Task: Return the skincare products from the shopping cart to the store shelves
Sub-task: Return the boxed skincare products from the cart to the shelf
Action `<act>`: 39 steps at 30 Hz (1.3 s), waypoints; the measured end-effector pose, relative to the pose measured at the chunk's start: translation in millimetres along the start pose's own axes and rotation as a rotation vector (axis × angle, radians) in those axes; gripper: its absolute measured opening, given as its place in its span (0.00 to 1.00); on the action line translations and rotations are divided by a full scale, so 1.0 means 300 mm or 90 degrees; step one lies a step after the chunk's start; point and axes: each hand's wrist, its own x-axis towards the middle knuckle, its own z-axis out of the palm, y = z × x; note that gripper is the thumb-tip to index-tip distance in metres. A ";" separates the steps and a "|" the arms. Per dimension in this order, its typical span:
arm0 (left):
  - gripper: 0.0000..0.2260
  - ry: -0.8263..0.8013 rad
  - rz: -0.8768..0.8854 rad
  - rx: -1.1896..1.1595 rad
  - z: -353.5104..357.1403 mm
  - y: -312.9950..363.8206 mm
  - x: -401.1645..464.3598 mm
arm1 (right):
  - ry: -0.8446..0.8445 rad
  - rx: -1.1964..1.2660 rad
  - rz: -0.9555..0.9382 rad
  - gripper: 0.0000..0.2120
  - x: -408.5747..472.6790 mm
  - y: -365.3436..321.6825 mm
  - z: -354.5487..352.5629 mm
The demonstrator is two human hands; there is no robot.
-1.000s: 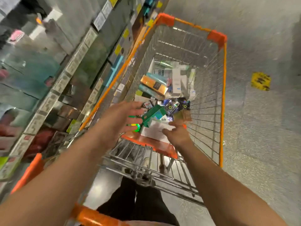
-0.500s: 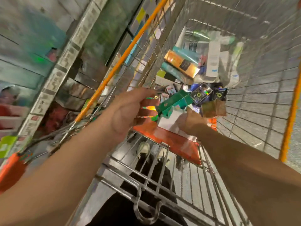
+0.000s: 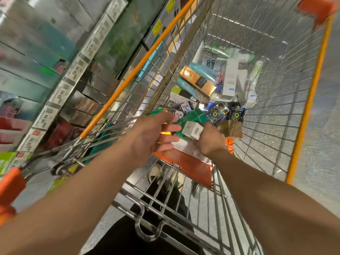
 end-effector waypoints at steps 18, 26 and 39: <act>0.13 0.038 0.066 -0.049 0.074 0.041 -0.289 | 0.306 0.753 0.004 0.29 -0.374 -0.332 -0.488; 0.17 -0.047 0.137 -0.183 0.011 0.086 -0.462 | 0.298 0.841 -0.045 0.51 -0.490 -0.510 -0.569; 0.13 -0.020 0.337 -0.316 -0.497 0.094 -0.686 | 0.240 0.885 -0.222 0.44 -0.742 -1.020 -0.517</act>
